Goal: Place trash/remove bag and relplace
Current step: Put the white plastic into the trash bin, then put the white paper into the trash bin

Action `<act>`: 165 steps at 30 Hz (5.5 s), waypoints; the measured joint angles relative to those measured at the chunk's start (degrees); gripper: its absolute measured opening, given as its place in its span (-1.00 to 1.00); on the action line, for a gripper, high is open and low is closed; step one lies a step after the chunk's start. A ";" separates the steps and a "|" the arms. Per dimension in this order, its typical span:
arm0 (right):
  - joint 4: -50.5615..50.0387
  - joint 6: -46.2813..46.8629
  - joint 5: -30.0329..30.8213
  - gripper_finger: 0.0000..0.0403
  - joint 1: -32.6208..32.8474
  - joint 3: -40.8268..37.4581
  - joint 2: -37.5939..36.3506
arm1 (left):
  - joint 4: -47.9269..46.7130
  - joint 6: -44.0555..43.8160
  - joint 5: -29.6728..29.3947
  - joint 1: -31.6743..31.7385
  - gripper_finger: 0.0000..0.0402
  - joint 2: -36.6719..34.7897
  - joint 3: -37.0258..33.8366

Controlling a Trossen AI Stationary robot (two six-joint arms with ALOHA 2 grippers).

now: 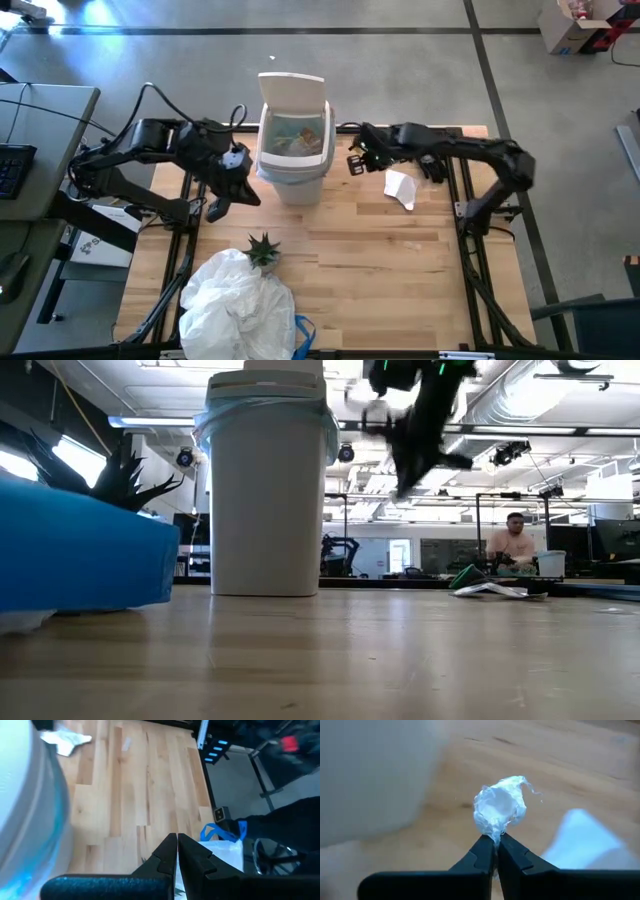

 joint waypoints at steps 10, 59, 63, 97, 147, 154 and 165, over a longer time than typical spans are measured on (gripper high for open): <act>7.47 10.38 6.22 -1.00 19.24 2.59 -10.63 | 0.06 -1.14 -3.14 0.00 -1.00 -3.25 0.02; -2.25 -15.10 3.98 -0.10 10.43 53.18 18.18 | 1.67 -4.67 -6.08 -3.74 -1.00 -3.42 0.04; -12.75 -15.10 9.65 -0.10 14.24 55.42 17.06 | 1.64 -4.70 -6.23 -4.71 -1.00 -3.42 0.04; -34.28 42.98 2.83 -0.10 39.40 5.96 10.01 | 10.27 1.01 -4.68 -8.33 -1.00 10.40 0.02; 25.88 77.82 17.09 -0.10 26.37 -63.78 -37.02 | 16.52 1.86 3.14 -3.36 -1.00 15.11 0.02; 29.95 76.28 17.51 -0.10 22.73 -64.99 -36.96 | 16.59 2.11 5.42 -1.80 -1.00 15.11 0.02; 34.37 72.85 18.11 -0.10 17.56 -64.95 -33.31 | 16.74 3.20 5.55 -0.69 -1.00 15.11 0.02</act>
